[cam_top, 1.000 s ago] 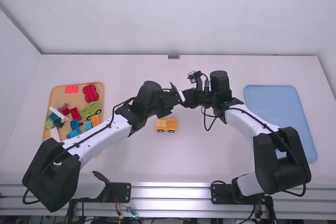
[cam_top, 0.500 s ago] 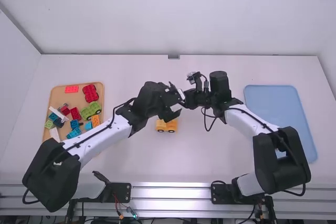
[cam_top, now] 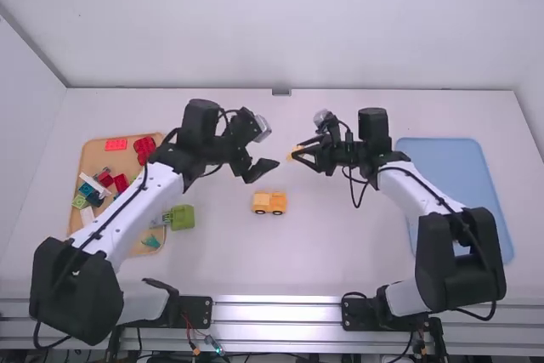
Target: Assemble lego blocks to make yellow taxi
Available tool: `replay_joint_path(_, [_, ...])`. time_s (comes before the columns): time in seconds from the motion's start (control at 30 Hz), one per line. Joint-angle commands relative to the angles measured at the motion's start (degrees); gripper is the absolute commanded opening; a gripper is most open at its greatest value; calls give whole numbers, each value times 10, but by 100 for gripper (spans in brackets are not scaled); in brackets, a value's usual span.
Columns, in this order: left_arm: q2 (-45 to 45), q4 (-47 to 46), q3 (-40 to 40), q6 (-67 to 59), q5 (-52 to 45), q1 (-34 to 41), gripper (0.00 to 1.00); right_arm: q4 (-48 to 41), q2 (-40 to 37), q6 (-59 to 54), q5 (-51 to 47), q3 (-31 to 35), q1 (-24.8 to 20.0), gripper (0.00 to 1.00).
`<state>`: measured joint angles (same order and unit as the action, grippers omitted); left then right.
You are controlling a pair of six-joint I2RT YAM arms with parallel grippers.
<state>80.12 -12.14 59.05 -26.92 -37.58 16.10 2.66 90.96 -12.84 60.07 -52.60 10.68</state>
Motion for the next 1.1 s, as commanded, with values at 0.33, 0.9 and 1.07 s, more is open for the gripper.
replay_joint_path(0.33, [9,-75,6,-85,-236,-45,99,-290,4,-348,56,-146,47,25])
replay_joint_path(0.9, [12,-118,5,-126,-237,-33,84,-362,4,-398,19,-187,93,22])
replay_joint_path(1.07, [15,-113,5,-126,-213,-21,84,-362,4,-397,31,-187,92,22])
